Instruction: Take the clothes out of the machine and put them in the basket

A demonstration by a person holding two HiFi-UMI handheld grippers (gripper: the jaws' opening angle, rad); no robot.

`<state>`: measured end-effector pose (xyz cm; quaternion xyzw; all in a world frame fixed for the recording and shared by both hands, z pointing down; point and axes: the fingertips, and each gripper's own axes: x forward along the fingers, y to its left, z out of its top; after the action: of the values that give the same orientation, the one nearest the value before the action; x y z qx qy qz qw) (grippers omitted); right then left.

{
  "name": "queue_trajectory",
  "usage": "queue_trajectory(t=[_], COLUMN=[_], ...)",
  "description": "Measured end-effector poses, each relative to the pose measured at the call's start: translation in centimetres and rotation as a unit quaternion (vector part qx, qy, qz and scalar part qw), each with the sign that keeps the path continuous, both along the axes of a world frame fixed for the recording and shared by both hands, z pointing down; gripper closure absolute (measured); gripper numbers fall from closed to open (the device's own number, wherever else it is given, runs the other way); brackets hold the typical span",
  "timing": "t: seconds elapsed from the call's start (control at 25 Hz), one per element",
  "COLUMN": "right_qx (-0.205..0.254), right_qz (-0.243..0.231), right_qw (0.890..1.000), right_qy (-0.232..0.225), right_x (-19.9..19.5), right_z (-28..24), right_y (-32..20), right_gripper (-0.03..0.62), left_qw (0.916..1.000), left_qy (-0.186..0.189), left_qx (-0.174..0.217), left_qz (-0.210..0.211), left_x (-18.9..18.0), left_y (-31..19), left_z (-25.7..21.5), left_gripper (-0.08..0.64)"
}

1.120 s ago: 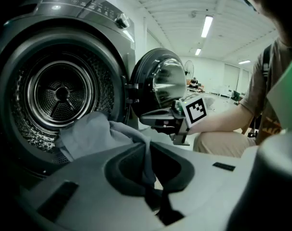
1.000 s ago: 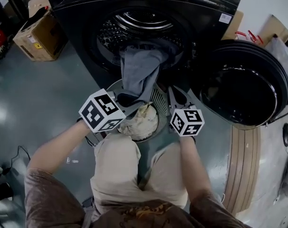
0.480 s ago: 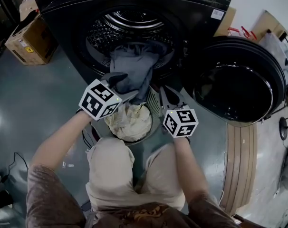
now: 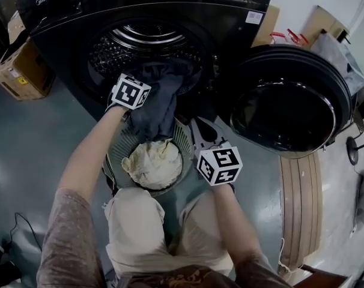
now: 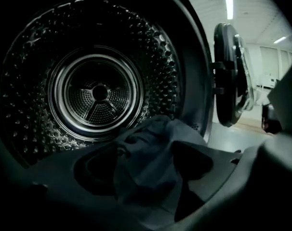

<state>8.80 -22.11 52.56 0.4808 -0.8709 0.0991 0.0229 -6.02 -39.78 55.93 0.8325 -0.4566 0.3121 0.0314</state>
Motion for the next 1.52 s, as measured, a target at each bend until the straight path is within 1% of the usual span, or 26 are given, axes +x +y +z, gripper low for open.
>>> queue_trajectory(t=[0.08, 0.12, 0.2, 0.28, 0.32, 0.36, 0.44, 0.48, 0.56, 0.64, 0.72, 0.84, 1.04, 1.28, 1.52], right_qx=[0.000, 0.000, 0.002, 0.004, 0.004, 0.004, 0.004, 0.003, 0.003, 0.004, 0.004, 0.002, 0.002, -0.003, -0.004], right_qz=[0.001, 0.001, 0.002, 0.005, 0.006, 0.008, 0.009, 0.008, 0.006, 0.003, 0.002, 0.004, -0.004, -0.010, -0.020], right_qw=[1.000, 1.000, 1.000, 1.000, 1.000, 1.000, 1.000, 1.000, 1.000, 1.000, 1.000, 1.000, 1.000, 1.000, 1.000], right_qy=[0.005, 0.009, 0.013, 0.013, 0.012, 0.011, 0.012, 0.014, 0.017, 0.018, 0.020, 0.016, 0.011, 0.002, -0.001], right_x=[0.1, 0.1, 0.2, 0.5, 0.6, 0.8, 0.8, 0.7, 0.5, 0.4, 0.5, 0.7, 0.2, -0.4, -1.3], right_z=[0.0, 0.0, -0.2, -0.3, -0.3, -0.3, -0.2, -0.1, 0.0, 0.0, 0.0, 0.1, 0.1, 0.6, 0.8], right_y=[0.1, 0.2, 0.3, 0.2, 0.0, 0.0, -0.1, 0.0, 0.0, 0.0, 0.0, 0.0, 0.1, -0.4, -0.4], right_gripper=[0.597, 0.597, 0.597, 0.597, 0.597, 0.597, 0.597, 0.597, 0.597, 0.597, 0.597, 0.597, 0.597, 0.597, 0.597], left_qw=[0.9994, 0.9987, 0.9975, 0.9964, 0.9960, 0.9956, 0.9949, 0.9946, 0.9943, 0.9936, 0.9925, 0.9919, 0.9905, 0.9818, 0.9740], left_qy=[-0.005, -0.002, 0.022, 0.050, 0.058, 0.062, 0.064, 0.064, 0.066, 0.076, 0.091, 0.100, 0.088, 0.086, 0.085], left_qx=[-0.026, -0.040, -0.055, -0.058, -0.059, -0.062, -0.069, -0.071, -0.071, -0.071, -0.075, -0.078, -0.092, -0.130, -0.163], left_qz=[-0.023, -0.031, -0.039, -0.038, -0.035, -0.034, -0.036, -0.040, -0.046, -0.044, -0.032, 0.000, 0.051, 0.110, 0.132], left_x=[-0.5, -0.7, -0.7, -0.6, -0.6, -0.5, -0.2, -0.1, 0.0, 0.1, 0.5, 1.5, 2.8, 3.6, 3.6], left_y=[-1.5, -1.9, -2.3, -2.5, -2.4, -2.4, -2.0, -1.7, -1.0, -0.2, 1.1, 3.4, 8.3, 15.8, 20.9], left_z=[1.4, 2.3, 3.3, 3.5, 3.4, 3.4, 3.4, 3.4, 3.2, 2.8, 2.3, 1.4, 0.1, -0.9, -0.5], left_gripper=[0.184, 0.186, 0.196, 0.219, 0.235, 0.264, 0.365, 0.404, 0.451, 0.476, 0.485, 0.491, 0.494, 0.495, 0.494])
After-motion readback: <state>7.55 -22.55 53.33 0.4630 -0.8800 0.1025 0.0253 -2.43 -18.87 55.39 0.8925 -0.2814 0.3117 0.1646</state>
